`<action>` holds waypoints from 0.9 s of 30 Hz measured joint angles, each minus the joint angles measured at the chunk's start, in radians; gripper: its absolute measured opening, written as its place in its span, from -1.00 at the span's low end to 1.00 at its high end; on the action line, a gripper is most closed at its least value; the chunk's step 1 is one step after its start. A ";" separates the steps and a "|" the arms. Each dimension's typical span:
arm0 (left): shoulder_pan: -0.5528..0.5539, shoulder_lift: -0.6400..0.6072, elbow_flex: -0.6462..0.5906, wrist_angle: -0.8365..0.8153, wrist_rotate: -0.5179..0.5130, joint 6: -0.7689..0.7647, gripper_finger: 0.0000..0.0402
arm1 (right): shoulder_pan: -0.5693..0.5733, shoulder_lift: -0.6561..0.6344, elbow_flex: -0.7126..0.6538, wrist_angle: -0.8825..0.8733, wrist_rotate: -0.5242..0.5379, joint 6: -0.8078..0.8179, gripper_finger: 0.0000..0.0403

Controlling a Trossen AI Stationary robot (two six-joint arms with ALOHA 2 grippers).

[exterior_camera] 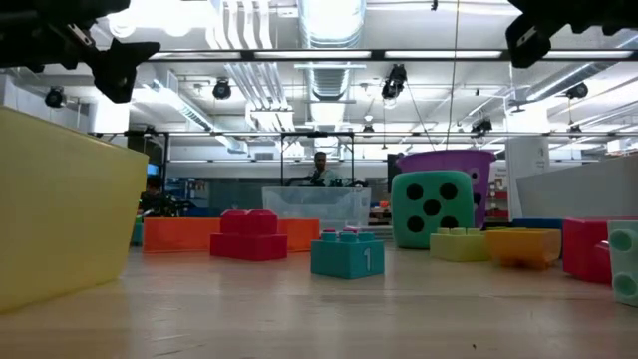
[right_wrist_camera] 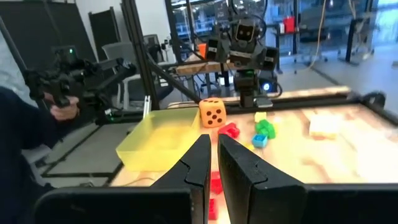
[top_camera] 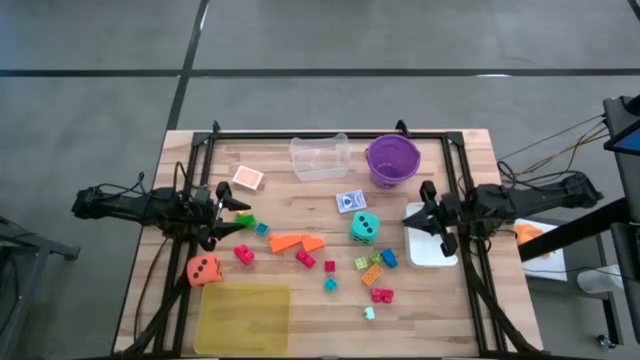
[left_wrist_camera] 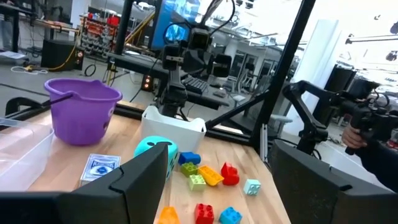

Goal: Pick & Place Toys
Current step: Put the light blue dice into the white bin

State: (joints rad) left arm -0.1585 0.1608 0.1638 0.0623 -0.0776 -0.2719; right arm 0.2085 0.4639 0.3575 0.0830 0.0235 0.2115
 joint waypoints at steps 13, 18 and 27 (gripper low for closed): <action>0.000 0.000 0.000 0.000 0.000 -0.033 0.36 | 0.001 0.127 0.147 0.003 -0.001 0.011 -0.86; 0.000 0.001 0.010 -0.018 0.017 -0.104 0.36 | 0.001 0.191 0.200 -0.002 0.010 -0.034 -0.86; 0.000 0.040 0.068 -0.056 0.004 -0.075 0.36 | -0.008 0.350 0.314 -0.151 0.031 -0.029 -0.86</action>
State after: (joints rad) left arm -0.1581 0.2008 0.2322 0.0062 -0.0739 -0.3466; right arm 0.2001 0.8135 0.6719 -0.0684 0.0546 0.1830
